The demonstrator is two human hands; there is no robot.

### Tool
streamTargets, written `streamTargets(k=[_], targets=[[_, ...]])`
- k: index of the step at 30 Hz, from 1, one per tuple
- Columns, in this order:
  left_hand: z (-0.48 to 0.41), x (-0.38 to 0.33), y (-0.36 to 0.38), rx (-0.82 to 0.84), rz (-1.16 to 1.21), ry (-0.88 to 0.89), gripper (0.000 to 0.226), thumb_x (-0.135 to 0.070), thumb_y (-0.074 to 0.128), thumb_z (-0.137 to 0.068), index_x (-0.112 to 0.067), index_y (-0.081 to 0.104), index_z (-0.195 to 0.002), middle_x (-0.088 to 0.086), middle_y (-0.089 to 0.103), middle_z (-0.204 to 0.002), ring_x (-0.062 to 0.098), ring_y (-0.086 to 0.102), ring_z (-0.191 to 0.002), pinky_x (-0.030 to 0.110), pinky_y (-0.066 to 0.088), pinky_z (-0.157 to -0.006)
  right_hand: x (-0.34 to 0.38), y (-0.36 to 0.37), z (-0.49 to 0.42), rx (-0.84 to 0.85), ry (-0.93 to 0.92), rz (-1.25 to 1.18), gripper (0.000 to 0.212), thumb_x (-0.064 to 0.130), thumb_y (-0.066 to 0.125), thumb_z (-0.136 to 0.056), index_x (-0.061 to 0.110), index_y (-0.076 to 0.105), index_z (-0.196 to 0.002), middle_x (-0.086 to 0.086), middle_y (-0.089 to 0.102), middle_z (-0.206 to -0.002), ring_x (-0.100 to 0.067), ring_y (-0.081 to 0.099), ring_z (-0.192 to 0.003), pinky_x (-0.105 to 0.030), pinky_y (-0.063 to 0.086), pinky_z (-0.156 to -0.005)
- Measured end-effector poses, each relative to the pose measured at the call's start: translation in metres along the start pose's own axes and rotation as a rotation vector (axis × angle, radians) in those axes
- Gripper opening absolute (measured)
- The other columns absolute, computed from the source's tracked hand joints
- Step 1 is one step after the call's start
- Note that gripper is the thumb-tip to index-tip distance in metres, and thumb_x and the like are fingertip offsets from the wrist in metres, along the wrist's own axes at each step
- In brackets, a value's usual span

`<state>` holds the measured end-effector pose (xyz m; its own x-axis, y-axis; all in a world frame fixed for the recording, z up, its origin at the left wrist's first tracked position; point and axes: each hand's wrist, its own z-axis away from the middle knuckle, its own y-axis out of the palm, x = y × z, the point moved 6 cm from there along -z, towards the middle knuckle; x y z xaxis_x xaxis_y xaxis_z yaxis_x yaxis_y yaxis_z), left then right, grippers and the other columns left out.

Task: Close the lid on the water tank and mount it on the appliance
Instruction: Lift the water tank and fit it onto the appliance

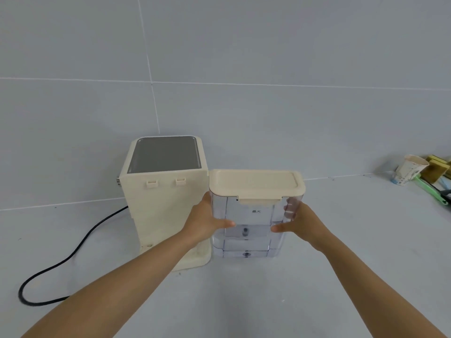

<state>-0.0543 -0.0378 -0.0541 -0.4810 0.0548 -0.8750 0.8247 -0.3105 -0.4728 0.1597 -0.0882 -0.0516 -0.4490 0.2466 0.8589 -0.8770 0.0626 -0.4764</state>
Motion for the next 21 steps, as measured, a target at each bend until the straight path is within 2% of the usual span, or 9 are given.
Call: streamTargets(k=[2,4,7,9,12,15,18,20,21], targets=[[0.006,-0.003,-0.007,0.003,-0.019,-0.014,0.064,-0.015,0.077,-0.07,-0.003,0.042,-0.122,0.017,0.055,-0.121,0.022,0.052,-0.101,0.022,0.036,-0.079,0.006,0.003,0.005,0.01,-0.003,-0.016,0.059,0.001,0.077,-0.064,0.019,0.043,-0.108,0.015,0.049,-0.087,-0.016,0.047,-0.097,-0.026,0.037,-0.082],[0.011,-0.003,-0.019,-0.013,-0.024,-0.021,0.062,-0.014,0.077,-0.07,0.0,0.043,-0.121,0.016,0.056,-0.121,0.026,0.053,-0.106,0.021,0.035,-0.078,0.012,0.01,0.003,0.023,-0.004,-0.01,0.055,0.003,0.079,-0.062,0.019,0.042,-0.1,0.011,0.051,-0.086,-0.018,0.048,-0.094,-0.024,0.038,-0.076],[0.019,0.005,-0.045,-0.046,-0.026,-0.022,0.063,-0.013,0.078,-0.068,-0.007,0.045,-0.122,0.004,0.06,-0.104,0.021,0.054,-0.104,0.019,0.039,-0.074,0.026,0.028,-0.005,0.038,-0.01,0.012,0.066,0.008,0.082,-0.059,0.012,0.046,-0.115,0.002,0.052,-0.101,-0.021,0.049,-0.104,-0.028,0.036,-0.082],[0.022,0.013,-0.063,-0.073,-0.013,-0.022,0.067,-0.014,0.079,-0.066,-0.015,0.045,-0.124,-0.003,0.06,-0.111,0.018,0.053,-0.11,0.022,0.038,-0.082,0.035,0.042,-0.012,0.06,-0.007,0.019,0.081,0.013,0.084,-0.058,0.007,0.042,-0.127,-0.003,0.051,-0.114,-0.022,0.05,-0.111,-0.029,0.037,-0.085],[0.029,0.02,-0.088,-0.124,-0.004,-0.033,0.071,-0.014,0.08,-0.066,-0.017,0.044,-0.127,-0.003,0.058,-0.121,0.017,0.05,-0.115,0.024,0.036,-0.088,0.055,0.064,-0.018,0.092,-0.056,0.059,0.083,0.019,0.086,-0.052,0.008,0.047,-0.125,-0.008,0.059,-0.123,-0.026,0.054,-0.114,-0.033,0.044,-0.091],[0.035,0.021,-0.11,-0.154,0.011,-0.038,0.074,-0.01,0.078,-0.067,-0.016,0.04,-0.13,-0.011,0.049,-0.114,0.011,0.045,-0.113,0.022,0.034,-0.088,0.071,0.083,-0.027,0.132,-0.085,0.056,0.075,0.016,0.085,-0.053,0.01,0.05,-0.12,-0.002,0.063,-0.113,-0.021,0.056,-0.108,-0.031,0.047,-0.088],[0.037,0.025,-0.127,-0.186,0.015,-0.047,0.072,-0.007,0.079,-0.066,-0.014,0.042,-0.128,-0.005,0.055,-0.118,0.014,0.048,-0.109,0.023,0.036,-0.088,0.085,0.098,-0.031,0.162,-0.109,0.025,0.048,0.009,0.082,-0.059,0.016,0.054,-0.098,0.012,0.052,-0.077,-0.007,0.05,-0.075,-0.017,0.037,-0.061],[0.037,0.03,-0.134,-0.205,0.017,-0.067,0.071,-0.008,0.079,-0.066,-0.013,0.043,-0.126,-0.001,0.057,-0.119,0.013,0.049,-0.104,0.023,0.037,-0.086,0.091,0.105,-0.035,0.168,-0.105,0.015,0.039,0.009,0.082,-0.059,0.02,0.054,-0.084,0.013,0.048,-0.071,-0.002,0.045,-0.067,-0.017,0.035,-0.057],[0.037,0.033,-0.138,-0.212,0.02,-0.081,0.07,-0.008,0.08,-0.065,-0.013,0.044,-0.125,0.0,0.058,-0.119,0.014,0.05,-0.103,0.024,0.037,-0.085,0.092,0.109,-0.036,0.174,-0.108,0.02,0.039,0.009,0.082,-0.058,0.019,0.056,-0.086,0.011,0.052,-0.075,-0.004,0.047,-0.069,-0.018,0.037,-0.059]])
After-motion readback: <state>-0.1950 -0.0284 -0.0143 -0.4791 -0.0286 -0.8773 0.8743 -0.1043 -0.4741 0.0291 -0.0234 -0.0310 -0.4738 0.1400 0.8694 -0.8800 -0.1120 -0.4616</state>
